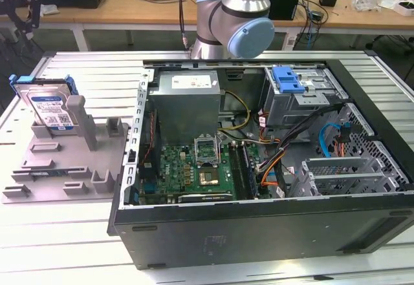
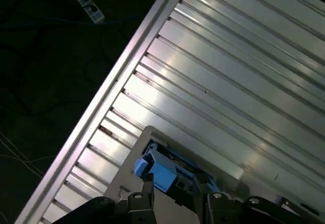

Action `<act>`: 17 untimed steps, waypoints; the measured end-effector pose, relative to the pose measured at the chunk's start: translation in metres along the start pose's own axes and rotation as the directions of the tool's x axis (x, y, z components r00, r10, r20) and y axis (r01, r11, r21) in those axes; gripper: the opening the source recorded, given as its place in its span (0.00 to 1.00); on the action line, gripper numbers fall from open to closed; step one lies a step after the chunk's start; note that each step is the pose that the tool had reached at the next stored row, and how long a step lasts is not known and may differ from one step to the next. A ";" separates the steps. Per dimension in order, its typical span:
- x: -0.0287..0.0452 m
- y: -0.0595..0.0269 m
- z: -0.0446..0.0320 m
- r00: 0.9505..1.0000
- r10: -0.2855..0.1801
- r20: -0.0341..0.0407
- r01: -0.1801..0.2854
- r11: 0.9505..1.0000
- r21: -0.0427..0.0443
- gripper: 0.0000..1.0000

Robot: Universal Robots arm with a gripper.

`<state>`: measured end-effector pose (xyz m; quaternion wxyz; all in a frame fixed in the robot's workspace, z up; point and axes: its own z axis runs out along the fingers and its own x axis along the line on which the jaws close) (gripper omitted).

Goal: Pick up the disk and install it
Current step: 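Pick up the disk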

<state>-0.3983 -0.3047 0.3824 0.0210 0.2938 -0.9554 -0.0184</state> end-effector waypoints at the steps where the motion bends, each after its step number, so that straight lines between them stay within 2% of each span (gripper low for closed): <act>1: 0.0000 0.0000 0.0000 1.000 -0.022 -0.001 0.022 1.000 0.000 0.44; 3: -0.0006 -0.0003 0.0000 0.997 -0.071 -0.004 0.071 0.997 0.002 0.44; 7: -0.0025 -0.0016 -0.0001 0.992 -0.126 -0.007 0.126 0.992 0.003 0.44; 10: -0.0029 -0.0020 0.0001 0.984 -0.177 -0.010 0.177 0.984 0.004 0.44; 15: -0.0029 -0.0020 0.0006 0.962 -0.272 -0.015 0.272 0.962 0.005 0.44; 17: -0.0030 -0.0020 0.0011 0.941 -0.337 -0.019 0.337 0.941 0.006 0.44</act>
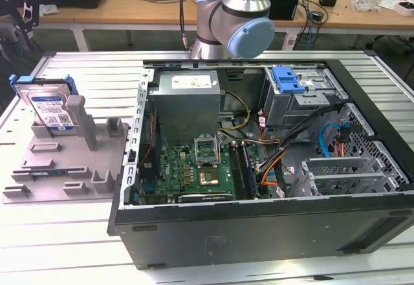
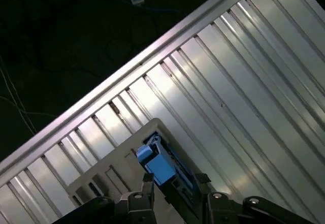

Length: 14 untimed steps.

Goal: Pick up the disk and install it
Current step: 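Pick up the disk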

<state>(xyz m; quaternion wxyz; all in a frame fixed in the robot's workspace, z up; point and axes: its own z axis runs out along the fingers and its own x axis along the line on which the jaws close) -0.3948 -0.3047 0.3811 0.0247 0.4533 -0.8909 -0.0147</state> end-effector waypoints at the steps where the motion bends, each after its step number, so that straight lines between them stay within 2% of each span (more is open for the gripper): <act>1: 0.0000 0.0000 0.0003 0.999 -0.053 -0.003 0.053 0.999 0.002 0.44; 3: 0.0000 -0.0001 0.0009 0.990 -0.140 -0.007 0.141 0.990 0.004 0.44; 5: -0.0001 -0.0001 0.0012 0.984 -0.176 -0.009 0.176 0.984 0.005 0.44; 7: -0.0001 -0.0001 0.0018 0.972 -0.236 -0.013 0.236 0.972 0.006 0.44; 8: -0.0001 -0.0001 0.0020 0.967 -0.253 -0.014 0.253 0.967 0.006 0.44; 9: -0.0001 -0.0001 0.0023 0.960 -0.280 -0.015 0.280 0.960 0.007 0.44; 14: -0.0002 -0.0002 0.0039 0.930 -0.366 -0.022 0.366 0.930 0.008 0.44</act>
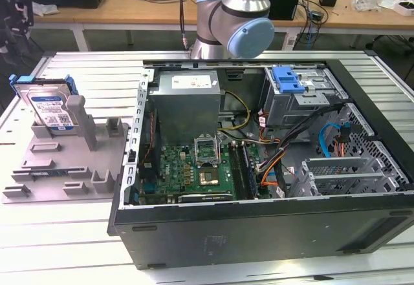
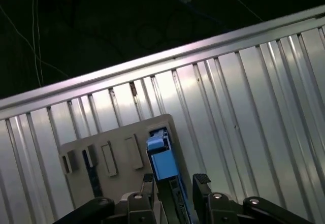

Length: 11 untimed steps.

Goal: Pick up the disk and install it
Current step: 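Pick up the disk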

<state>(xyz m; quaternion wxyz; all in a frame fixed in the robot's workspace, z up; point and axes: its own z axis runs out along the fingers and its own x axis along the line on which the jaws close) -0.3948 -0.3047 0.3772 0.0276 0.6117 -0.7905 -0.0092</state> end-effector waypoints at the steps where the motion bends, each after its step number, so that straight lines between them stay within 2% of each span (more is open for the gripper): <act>1: 0.0000 0.0000 0.0003 1.000 -0.015 -0.001 0.015 1.000 0.001 0.44; 6: 0.0000 -0.0001 0.0016 0.995 -0.099 -0.009 0.099 0.995 0.004 0.44; 9: 0.0000 -0.0001 0.0024 0.989 -0.147 -0.013 0.147 0.989 0.005 0.44; 11: 0.0000 -0.0001 0.0025 0.987 -0.159 -0.016 0.159 0.987 0.006 0.44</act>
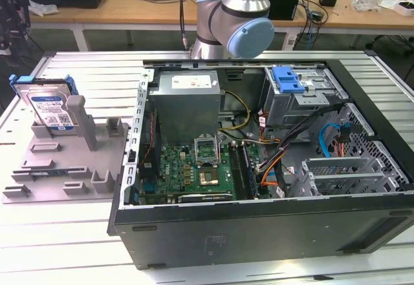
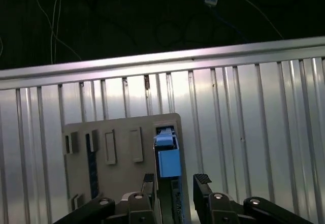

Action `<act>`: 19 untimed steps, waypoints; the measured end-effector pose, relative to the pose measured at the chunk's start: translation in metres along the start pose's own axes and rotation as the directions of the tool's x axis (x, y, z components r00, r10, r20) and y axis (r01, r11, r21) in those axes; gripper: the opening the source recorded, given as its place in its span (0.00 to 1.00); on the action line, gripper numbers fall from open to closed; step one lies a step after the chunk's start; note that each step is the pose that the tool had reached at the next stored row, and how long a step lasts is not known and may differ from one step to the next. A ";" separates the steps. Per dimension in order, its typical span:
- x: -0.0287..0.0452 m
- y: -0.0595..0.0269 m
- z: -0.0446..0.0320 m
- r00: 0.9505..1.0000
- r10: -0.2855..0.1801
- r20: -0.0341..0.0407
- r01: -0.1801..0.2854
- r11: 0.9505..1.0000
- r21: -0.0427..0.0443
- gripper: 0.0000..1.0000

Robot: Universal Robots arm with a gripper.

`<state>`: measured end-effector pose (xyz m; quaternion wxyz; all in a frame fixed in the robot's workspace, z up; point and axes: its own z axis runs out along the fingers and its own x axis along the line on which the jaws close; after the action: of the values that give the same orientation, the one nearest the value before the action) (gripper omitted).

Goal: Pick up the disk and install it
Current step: 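Pick up the disk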

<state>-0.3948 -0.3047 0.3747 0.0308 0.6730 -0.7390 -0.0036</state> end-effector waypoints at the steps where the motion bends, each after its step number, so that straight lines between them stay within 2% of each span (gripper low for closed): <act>1: 0.0000 0.0000 0.0000 1.000 -0.001 0.000 0.001 1.000 0.000 0.44; 10: 0.0000 0.0000 0.0000 1.000 -0.001 0.000 0.001 1.000 0.000 0.44; 14: -0.0001 0.0000 0.0012 1.000 -0.017 -0.001 0.017 1.000 0.002 0.44; 17: -0.0001 0.0001 0.0029 1.000 -0.030 -0.001 0.030 0.999 0.009 0.44; 19: -0.0001 0.0010 0.0051 0.999 -0.036 0.000 0.036 0.999 0.023 0.44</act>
<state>-0.3960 -0.3047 0.3697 0.0229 0.6866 -0.7267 0.0043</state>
